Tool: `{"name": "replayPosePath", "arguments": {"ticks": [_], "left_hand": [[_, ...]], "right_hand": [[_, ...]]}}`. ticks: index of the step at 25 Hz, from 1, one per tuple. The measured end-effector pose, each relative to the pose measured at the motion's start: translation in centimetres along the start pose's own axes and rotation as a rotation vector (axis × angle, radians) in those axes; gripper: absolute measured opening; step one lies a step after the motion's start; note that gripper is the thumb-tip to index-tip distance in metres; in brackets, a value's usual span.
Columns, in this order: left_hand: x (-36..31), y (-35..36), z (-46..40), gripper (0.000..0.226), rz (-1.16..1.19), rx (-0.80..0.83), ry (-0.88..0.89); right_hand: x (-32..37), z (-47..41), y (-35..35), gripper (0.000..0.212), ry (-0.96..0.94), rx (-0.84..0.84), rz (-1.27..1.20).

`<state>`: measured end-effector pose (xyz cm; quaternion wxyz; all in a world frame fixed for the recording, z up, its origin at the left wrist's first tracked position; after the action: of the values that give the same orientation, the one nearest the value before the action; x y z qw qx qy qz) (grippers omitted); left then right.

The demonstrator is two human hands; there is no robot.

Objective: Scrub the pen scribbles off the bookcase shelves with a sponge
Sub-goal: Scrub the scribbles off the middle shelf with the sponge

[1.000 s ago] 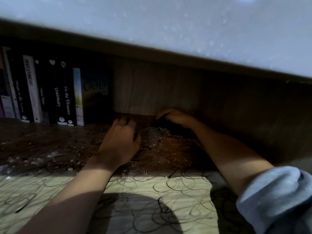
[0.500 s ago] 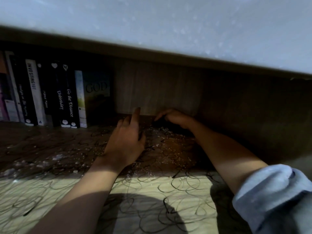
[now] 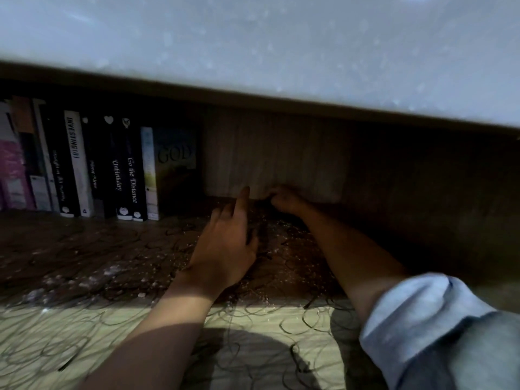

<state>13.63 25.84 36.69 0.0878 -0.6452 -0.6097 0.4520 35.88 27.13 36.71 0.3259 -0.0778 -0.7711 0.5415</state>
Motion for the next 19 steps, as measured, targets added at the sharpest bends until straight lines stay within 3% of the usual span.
{"name": "replayPosePath", "arguments": {"ticks": [5, 8, 10, 14, 19], "left_hand": [[-0.1, 0.2, 0.0, 0.082, -0.011, 0.008, 0.004], [-0.4, 0.2, 0.0, 0.083, -0.003, 0.009, 0.01], [-0.4, 0.1, 0.0, 0.082, -0.004, 0.006, 0.007], [-0.6, 0.0, 0.0, 0.08, -0.002, -0.006, 0.014], [-0.6, -0.1, 0.1, 0.08, 0.001, -0.013, 0.018]], "right_hand": [[0.5, 2.9, -1.8, 0.04, -0.026, 0.144, -0.292], [-3.2, 3.5, -6.0, 0.017, 0.158, -0.057, -0.509], [-6.2, 4.1, -8.0, 0.015, 0.263, -0.197, -0.427], [-8.6, 6.0, -4.6, 0.031, 0.163, -0.044, -0.068], [-5.0, 8.8, -2.9, 0.039, -0.002, 0.013, -0.108]]}}
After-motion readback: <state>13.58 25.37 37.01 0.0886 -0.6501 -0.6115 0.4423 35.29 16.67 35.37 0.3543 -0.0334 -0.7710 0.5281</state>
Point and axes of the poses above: each hand's wrist, its own z-axis away from the middle knuckle, its own y-axis out of the palm, x = y × z, the point moved 7 cm from there along -z, towards the middle knuckle, and after that the axes turned 5 degrees about z, right-handed, at the moved point
